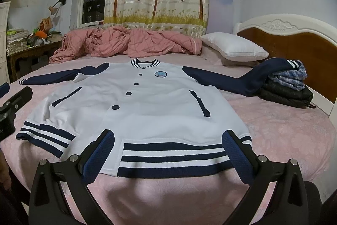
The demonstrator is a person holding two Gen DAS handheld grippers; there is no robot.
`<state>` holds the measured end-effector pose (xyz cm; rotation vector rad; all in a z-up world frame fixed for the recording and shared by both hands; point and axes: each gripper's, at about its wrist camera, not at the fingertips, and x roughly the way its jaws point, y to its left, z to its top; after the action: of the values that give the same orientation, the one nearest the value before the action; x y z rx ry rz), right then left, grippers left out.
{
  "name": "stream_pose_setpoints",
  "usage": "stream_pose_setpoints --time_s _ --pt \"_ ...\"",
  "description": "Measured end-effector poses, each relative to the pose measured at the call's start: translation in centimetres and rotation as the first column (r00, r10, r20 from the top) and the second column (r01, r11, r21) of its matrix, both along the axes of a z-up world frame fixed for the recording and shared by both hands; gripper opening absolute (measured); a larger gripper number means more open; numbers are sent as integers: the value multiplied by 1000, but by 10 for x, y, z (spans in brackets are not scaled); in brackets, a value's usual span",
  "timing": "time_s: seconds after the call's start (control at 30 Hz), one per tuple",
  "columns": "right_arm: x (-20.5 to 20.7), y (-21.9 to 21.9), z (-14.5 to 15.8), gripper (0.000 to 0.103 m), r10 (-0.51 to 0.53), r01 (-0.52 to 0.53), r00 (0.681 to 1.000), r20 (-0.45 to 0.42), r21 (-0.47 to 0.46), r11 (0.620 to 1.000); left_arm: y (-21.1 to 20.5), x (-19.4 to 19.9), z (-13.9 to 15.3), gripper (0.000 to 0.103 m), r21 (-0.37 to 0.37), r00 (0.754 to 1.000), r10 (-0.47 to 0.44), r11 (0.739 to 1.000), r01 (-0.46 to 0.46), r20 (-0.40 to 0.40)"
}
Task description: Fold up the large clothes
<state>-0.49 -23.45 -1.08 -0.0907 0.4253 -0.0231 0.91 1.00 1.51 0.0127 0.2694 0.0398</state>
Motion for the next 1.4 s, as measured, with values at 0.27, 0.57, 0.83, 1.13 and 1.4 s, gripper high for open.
stream_pose_setpoints --time_s 0.27,0.57,0.83,1.13,1.4 --pt "-1 0 -1 103 1 -1 1000 -3 -1 1000 8 -3 1 103 22 999 28 999 -29 31" --pt "0 0 -1 103 1 -1 1000 -9 -1 1000 10 -3 0 103 -25 1000 -5 1000 5 15" --pt "0 2 -1 103 2 -2 1000 -8 -7 1000 9 0 -3 103 -36 1000 -1 999 1 -3" --pt "0 2 -1 103 2 -2 1000 -9 -5 1000 5 2 -5 103 -9 1000 10 1000 -10 5" --pt "0 2 -1 103 0 0 1000 -9 -8 1000 4 1 -10 103 -38 1000 6 999 -6 3"
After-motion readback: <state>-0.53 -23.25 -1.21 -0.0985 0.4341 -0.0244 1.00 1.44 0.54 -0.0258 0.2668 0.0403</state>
